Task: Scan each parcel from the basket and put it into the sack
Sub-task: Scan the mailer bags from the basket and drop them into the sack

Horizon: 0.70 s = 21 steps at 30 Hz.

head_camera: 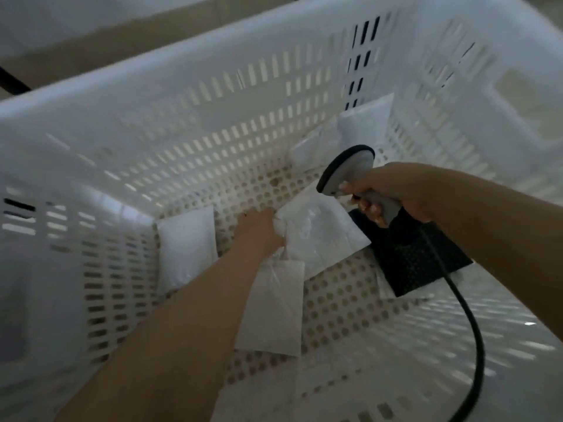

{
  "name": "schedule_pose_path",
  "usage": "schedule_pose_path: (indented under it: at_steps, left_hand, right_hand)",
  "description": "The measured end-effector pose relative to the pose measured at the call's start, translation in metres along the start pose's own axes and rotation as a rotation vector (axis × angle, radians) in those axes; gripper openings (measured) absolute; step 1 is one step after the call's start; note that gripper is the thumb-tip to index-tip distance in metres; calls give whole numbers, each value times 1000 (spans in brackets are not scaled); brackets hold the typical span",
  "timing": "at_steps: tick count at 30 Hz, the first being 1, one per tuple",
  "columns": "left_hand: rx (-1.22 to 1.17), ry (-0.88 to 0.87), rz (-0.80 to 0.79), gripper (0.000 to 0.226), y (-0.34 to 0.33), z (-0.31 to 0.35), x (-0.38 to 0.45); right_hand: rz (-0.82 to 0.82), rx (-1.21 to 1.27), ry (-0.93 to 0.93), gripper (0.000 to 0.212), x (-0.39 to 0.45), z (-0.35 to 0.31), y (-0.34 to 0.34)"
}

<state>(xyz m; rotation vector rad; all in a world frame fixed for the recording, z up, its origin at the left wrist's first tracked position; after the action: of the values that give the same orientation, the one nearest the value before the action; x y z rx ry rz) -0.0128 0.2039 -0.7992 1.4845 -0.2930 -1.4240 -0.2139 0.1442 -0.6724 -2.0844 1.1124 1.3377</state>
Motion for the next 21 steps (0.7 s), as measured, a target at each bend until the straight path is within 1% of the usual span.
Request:
schedule_pose_path:
  at_steps: [2,3,4,5,7,8,10,11,12,13,14,15,16,18,19,21]
  left_hand:
    - [-19,4,106,42,22,5,-20]
    - [-49,17,211,31,38,6,-35]
    - [-100,11,341,26,55,6,-54]
    - [-161,-18,456,32,73,7,-74]
    - [-361,-143,611,51,113,8,-118]
    - [-490,-188,635,57,132,7,-138]
    - [-539,-275,591,49,169,23,-184]
    - [-570,-292,600,50,185,28,-207]
    - [-639,-347,635,50,201,33,-231]
    - [-742,-421,645,43,218,38,-254]
    - [-792,-503,666,36,237,46,-280]
    - [-811,-532,704,37,260,56,-310]
    - [-819,-563,724,42,280,65,-336]
    - [-820,-697,813,51,315,80,-387]
    - [-822,-758,830,52,330,87,-415]
    - [-865,-822,849,50,356,93,-465]
  right_hand:
    - [11,19,10,28,-14,-1,3]
    - [21,36,28,27,-26,-5,7]
    - [27,53,49,27,-40,-12,9]
    - [30,64,72,27,-57,-18,10]
    - [37,60,129,31,-96,-32,12]
    - [41,60,166,30,-118,-38,12]
    - [28,93,245,26,-163,-50,9]
    - [24,124,289,22,-189,-55,8]
    - [30,158,341,19,-215,-59,7]
    - [48,178,398,17,-242,-62,5]
    - [74,183,455,20,-269,-64,2]
    - [101,180,514,24,-296,-66,-1]
    - [125,181,568,28,-322,-67,-5]
    - [145,251,649,29,-369,-65,-13]
    - [132,305,673,26,-392,-64,-17]
    - [74,364,718,22,-435,-66,-25]
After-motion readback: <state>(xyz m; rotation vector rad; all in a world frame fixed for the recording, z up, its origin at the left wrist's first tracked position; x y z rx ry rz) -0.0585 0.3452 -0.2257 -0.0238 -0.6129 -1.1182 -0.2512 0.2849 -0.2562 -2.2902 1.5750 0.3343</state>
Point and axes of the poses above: each hand's wrist, its own x-axis towards the middle knuckle, its own y-axis out of the back of the hand, z = x × y, the point moved 7 cm from there along x, towards the middle knuckle, and after that the axes turned 2 degrees about -z, right-handed, at the moved point
